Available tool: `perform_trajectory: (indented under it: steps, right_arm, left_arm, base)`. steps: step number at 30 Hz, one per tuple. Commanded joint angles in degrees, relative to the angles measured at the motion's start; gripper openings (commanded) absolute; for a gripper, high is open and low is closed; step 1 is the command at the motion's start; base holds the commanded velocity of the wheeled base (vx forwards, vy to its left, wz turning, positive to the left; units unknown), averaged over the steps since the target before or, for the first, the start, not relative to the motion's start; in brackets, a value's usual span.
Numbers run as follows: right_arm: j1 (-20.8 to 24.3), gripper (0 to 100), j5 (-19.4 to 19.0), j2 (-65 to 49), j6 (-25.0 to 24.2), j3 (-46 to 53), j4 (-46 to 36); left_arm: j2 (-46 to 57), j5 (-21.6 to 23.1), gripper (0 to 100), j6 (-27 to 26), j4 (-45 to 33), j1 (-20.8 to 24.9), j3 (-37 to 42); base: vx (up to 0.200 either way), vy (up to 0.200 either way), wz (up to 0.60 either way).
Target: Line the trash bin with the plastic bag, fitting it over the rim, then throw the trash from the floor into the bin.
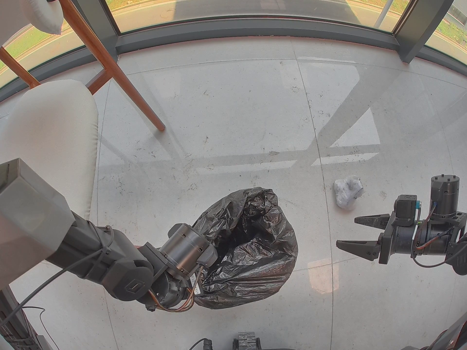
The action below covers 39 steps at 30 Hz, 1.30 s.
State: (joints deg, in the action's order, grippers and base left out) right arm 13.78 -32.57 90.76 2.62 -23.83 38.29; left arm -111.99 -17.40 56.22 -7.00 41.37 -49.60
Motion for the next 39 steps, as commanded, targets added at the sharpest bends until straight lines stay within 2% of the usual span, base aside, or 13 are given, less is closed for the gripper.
perform_trajectory:
  steps: [1, 12, 19, 21, 24, 25, 26, 29, 31, 32, 34, 39]
  right_arm:
    - [-0.5, 100, -0.03, 0.03, 0.02, 0.1, 0.03]
    - [-3.49, 100, -0.03, -0.23, 0.02, 0.72, 0.12]
    - [-13.42, 100, 0.05, -1.55, -0.07, 1.24, 0.12]
    - [-16.94, 100, -0.03, -2.43, -0.16, 1.68, 0.03]
    - [-20.37, 100, -0.12, -3.13, -0.07, 4.15, 0.03]
    - [-20.37, 100, -0.12, -3.13, -0.07, 4.15, 0.03]
    - [-21.51, 100, -0.21, -3.75, 0.1, 6.17, 0.03]
    - [-22.12, 100, -0.12, -4.71, 0.1, 7.84, 0.03]
    - [-22.04, 100, -0.12, -4.98, 0.02, 8.1, 0.03]
    - [-21.95, 100, -0.12, -4.98, 0.02, 8.1, 0.03]
    - [-21.86, 100, -0.12, -4.98, 0.02, 7.75, 0.03]
    - [-21.69, 100, -0.12, -4.8, -0.07, 7.48, 0.03]
  left_arm:
    - [0.73, -0.09, 100, 0.03, 0.41, 0.02, 0.82]
    - [7.14, 0.26, 100, -0.15, 1.72, -0.15, 8.21]
    - [21.03, 0.17, 100, -0.5, 5.5, 0.02, 13.48]
    - [25.77, -0.01, 100, -1.47, 10.25, -0.15, 14.89]
    - [30.7, -0.01, 100, -5.86, 18.34, -0.51, 20.07]
    - [30.7, -0.01, 100, -5.86, 18.34, -0.51, 20.07]
    - [32.28, 0.52, 100, -11.22, 25.1, -1.74, 24.38]
    - [32.54, 2.98, 100, -22.03, 36.62, -4.55, 32.03]
    - [32.54, 4.92, 100, -26.69, 40.92, -6.13, 34.57]
    - [32.54, 7.02, 100, -31.0, 44.88, -8.24, 36.51]
    - [32.54, 9.57, 100, -34.69, 47.78, -10.88, 37.04]
    - [32.63, 11.42, 100, -33.46, 47.87, -11.67, 35.37]
  base:
    - [0.0, 0.0, 0.0]
    - [0.0, 0.0, 0.0]
    - [0.0, 0.0, 0.0]
    - [0.0, 0.0, 0.0]
    - [0.0, 0.0, 0.0]
    - [0.0, 0.0, 0.0]
    - [0.0, 0.0, 0.0]
    - [0.0, 0.0, 0.0]
    - [0.0, 0.0, 0.0]
    - [0.0, 0.0, 0.0]
    - [0.0, 0.0, 0.0]
    - [-0.16, 0.0, 0.0]
